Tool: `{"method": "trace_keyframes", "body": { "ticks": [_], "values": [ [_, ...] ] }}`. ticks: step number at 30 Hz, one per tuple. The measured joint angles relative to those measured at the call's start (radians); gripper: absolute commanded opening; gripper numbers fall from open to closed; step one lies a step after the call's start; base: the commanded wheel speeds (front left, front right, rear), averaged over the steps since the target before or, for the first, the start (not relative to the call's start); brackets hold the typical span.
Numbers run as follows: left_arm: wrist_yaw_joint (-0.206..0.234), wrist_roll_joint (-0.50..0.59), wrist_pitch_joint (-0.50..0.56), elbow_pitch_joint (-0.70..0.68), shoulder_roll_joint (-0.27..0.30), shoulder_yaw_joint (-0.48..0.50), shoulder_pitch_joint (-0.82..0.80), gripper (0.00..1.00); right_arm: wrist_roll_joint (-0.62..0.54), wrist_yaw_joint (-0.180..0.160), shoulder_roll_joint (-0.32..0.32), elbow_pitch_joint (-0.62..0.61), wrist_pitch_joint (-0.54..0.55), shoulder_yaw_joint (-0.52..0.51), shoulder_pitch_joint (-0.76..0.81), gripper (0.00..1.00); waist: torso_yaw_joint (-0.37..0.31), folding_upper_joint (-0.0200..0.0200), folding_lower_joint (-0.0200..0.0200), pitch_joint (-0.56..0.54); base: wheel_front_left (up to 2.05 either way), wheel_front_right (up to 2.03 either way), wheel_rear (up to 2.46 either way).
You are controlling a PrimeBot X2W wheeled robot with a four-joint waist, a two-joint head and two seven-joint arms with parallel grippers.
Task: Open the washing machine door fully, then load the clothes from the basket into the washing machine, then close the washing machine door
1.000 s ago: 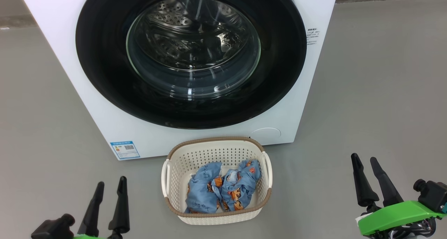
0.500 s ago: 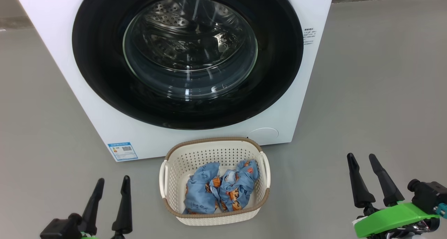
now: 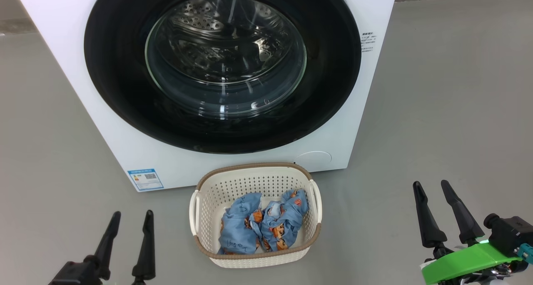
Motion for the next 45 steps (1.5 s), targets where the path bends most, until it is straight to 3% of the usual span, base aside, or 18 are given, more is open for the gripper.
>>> {"method": "trace_keyframes", "body": {
  "ticks": [23, 40, 45],
  "values": [
    [0.0, 0.042, -0.007, 0.05, -0.013, 0.061, -0.005, 1.0, -0.007, 0.0, 0.007, 0.014, 0.0, -0.011, 0.0, 1.0, -0.005, 0.0, 0.0, 0.015, 0.08, 0.08, -0.16],
    [0.0, 0.063, -0.007, 0.068, -0.03, 0.082, -0.034, 1.0, -0.007, 0.0, 0.018, 0.021, 0.0, -0.013, -0.001, 1.0, -0.02, 0.0, 0.0, 0.032, 1.07, 1.07, -2.14],
    [0.0, 0.023, -0.007, 0.068, -0.046, 0.083, -0.042, 1.0, -0.007, 0.0, 0.018, 0.022, 0.0, -0.014, -0.001, 1.0, -0.024, 0.0, -0.0001, 0.035, 1.16, 1.03, -2.19]
  ]
}}
